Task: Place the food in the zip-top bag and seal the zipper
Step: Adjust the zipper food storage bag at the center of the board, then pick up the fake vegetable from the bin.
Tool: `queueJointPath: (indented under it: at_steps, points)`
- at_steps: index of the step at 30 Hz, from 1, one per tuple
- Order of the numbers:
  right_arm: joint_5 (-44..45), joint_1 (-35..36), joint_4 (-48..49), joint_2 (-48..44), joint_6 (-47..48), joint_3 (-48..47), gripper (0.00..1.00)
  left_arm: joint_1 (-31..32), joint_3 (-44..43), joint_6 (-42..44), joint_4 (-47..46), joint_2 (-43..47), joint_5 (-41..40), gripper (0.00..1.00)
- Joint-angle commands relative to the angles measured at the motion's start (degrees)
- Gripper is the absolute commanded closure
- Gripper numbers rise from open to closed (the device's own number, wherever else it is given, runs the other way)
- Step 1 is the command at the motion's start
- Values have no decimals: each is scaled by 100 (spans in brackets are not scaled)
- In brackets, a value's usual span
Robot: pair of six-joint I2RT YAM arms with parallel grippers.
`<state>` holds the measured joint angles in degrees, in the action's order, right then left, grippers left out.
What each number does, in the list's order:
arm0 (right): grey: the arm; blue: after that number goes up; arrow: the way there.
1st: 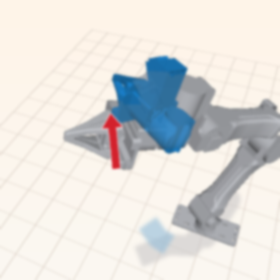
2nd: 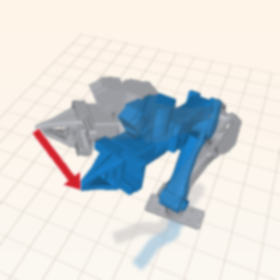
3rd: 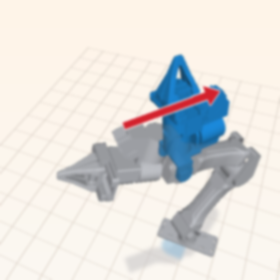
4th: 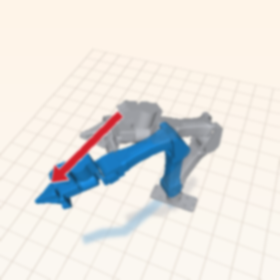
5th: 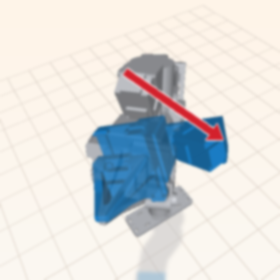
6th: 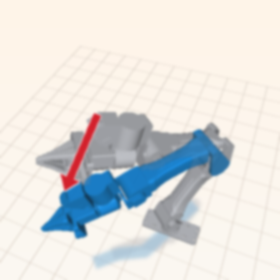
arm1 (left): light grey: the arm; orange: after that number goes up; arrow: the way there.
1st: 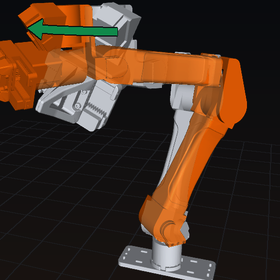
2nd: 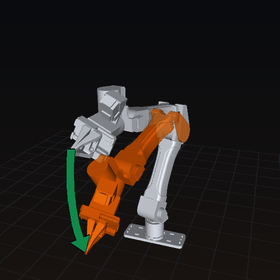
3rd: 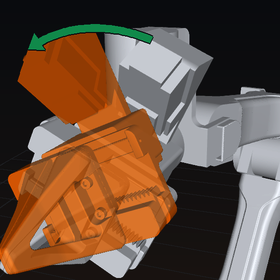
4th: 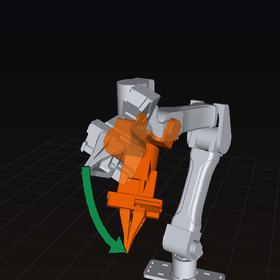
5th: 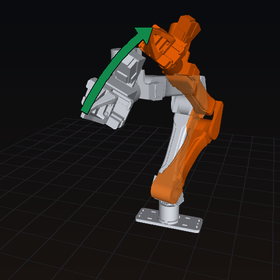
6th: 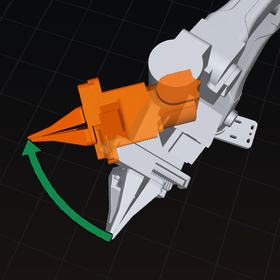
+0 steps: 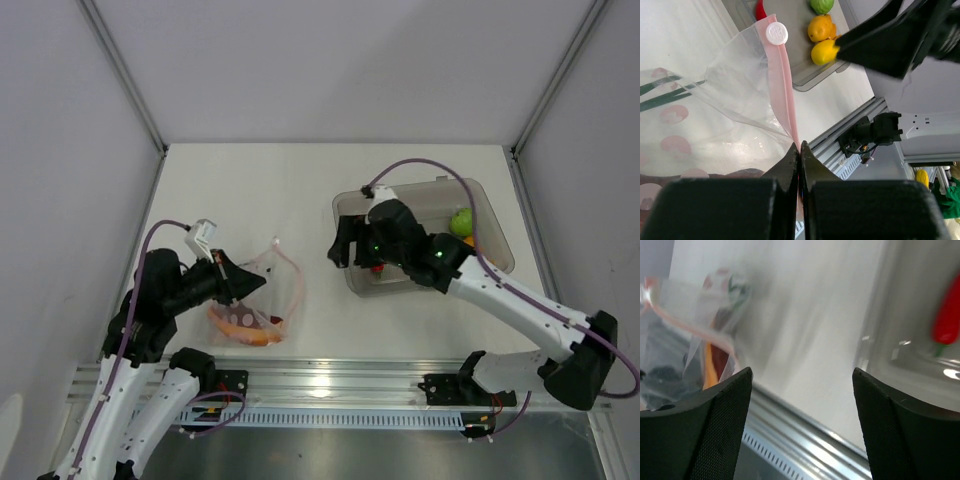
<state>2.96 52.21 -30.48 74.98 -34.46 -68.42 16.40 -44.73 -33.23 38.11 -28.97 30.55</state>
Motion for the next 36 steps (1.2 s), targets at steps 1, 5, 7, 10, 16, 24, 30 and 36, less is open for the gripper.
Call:
queueJointPath:
  at_steps: [1, 5, 7, 10, 16, 24, 30, 36]
  points:
    - [1461, -482, -450, -475, 483, -40, 17, 30, 96, -60, -392, -56, 206, 99]
    - [1576, -1053, -345, -318, 747, 259, 15, 30, 122, -52, -374, 5, 215, 99]
    - [1777, -1282, -345, -21, 783, 321, 15, 30, 131, -60, -365, 6, 233, 99]
    - [1909, -1432, -152, 340, 957, 400, 15, 30, 166, -96, -374, 32, 294, 99]
    - [1989, -1529, 349, 1465, 1274, 400, 17, 30, 167, -52, -278, 67, 285, 99]
    - [1796, -1538, 824, 2424, 1407, 373, 23, 30, 254, -34, -313, -3, 285, 100]
    - [1524, -1538, 1114, 2627, 1345, 601, 41, 30, 298, -34, -400, -73, 294, 100]
    - [1453, -1538, 1229, 2671, 1310, 734, 61, 30, 386, -34, -427, -74, 303, 99]
